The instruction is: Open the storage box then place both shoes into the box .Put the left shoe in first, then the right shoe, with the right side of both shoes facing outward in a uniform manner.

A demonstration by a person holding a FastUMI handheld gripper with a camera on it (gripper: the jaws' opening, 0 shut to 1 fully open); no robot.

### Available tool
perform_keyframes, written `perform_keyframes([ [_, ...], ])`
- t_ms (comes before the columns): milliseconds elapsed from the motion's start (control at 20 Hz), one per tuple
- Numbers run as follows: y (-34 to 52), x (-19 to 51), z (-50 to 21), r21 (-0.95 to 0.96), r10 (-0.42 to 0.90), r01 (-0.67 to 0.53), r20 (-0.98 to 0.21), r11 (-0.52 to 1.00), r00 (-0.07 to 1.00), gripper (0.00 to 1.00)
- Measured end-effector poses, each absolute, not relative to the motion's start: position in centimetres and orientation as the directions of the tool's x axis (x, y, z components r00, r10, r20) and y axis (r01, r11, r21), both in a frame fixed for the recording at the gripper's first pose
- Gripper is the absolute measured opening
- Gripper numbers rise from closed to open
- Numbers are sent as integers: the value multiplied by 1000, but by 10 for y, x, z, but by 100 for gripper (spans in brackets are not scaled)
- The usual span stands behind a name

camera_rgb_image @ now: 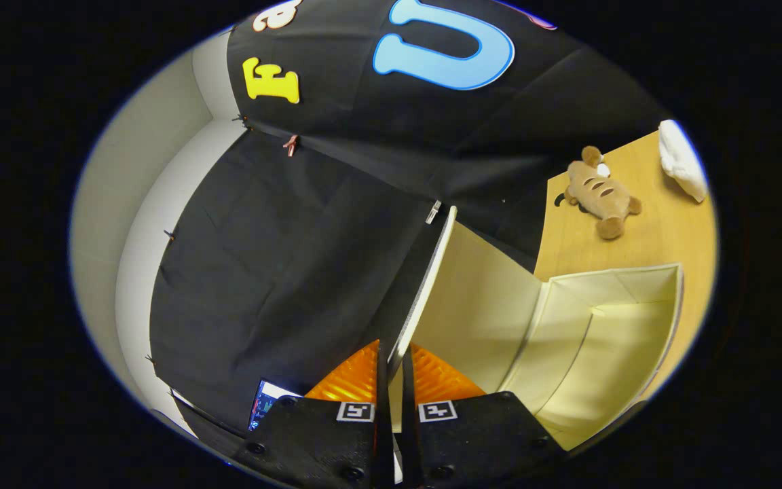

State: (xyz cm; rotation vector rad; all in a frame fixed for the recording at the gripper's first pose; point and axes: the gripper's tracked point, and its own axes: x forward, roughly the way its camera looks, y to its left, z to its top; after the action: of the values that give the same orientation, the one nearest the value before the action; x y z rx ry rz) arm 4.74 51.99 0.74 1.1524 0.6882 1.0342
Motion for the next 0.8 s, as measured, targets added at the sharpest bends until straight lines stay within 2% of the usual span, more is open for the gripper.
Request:
perform_keyframes([
  [350,582,50,2,950,924,-298,30,92,381,16],
  [450,588,52,-1,950,921,-293,17,107,389,27],
  [700,580,52,-4,949,917,-295,14,114,398,78],
  [800,569,51,-1,946,911,-306,26,111,411,81],
])
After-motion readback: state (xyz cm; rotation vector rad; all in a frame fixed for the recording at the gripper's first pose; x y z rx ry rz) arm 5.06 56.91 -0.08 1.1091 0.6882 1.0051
